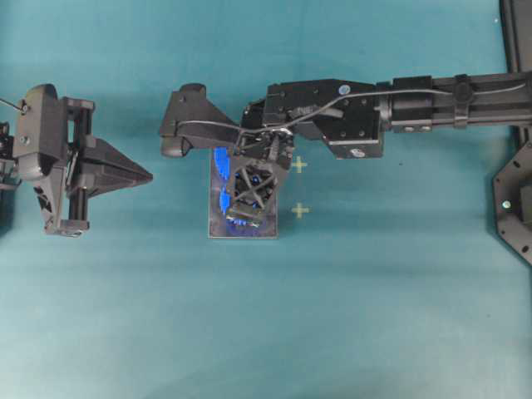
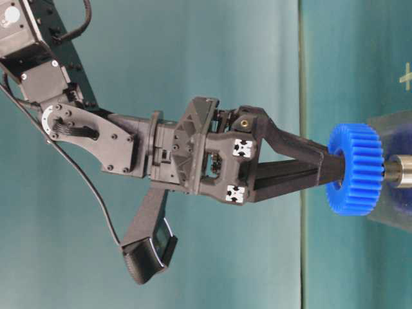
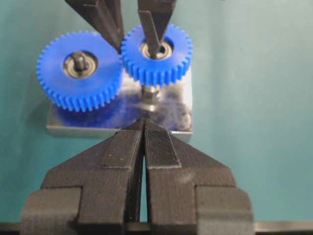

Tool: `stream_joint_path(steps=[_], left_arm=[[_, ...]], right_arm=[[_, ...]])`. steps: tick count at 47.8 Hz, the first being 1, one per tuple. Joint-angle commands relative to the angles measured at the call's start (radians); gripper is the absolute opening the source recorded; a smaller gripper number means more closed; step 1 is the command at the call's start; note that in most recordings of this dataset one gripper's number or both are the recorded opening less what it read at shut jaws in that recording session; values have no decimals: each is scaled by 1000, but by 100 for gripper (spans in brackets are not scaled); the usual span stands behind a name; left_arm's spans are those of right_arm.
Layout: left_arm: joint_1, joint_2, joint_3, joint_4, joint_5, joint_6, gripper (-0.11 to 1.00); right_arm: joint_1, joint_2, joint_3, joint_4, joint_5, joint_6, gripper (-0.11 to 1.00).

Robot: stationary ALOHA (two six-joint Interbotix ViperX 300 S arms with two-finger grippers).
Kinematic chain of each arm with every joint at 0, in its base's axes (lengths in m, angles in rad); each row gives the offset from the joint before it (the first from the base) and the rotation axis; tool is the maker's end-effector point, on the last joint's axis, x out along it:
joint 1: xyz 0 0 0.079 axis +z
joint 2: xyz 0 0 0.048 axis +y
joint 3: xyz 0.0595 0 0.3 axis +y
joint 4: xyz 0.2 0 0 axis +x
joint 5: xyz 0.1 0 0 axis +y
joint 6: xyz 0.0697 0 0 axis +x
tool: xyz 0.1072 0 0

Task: Fit the small gear onto the shaft.
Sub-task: 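Align the small gear's bore with the shaft beside the large gear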

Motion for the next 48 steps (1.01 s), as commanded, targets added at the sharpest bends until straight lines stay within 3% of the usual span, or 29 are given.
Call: stream_joint_path(steps=[1,32,40,48], left_arm=[[-2,-5,-9,3,-9,-2,0],[-2,-6,-5,3,-8,-3,0],[-2,-6,-5,3,-9,-3,0],[-2,-6,-5,3,-9,-3,0]], right_arm=[[5,-15,-25,-2,-5,0,35],[-12,-11,-26,-3,-12,11,36],[-12,-12,-28,-32,-5,18,74],[-11,-12,-32,-34,-5,28,71]])
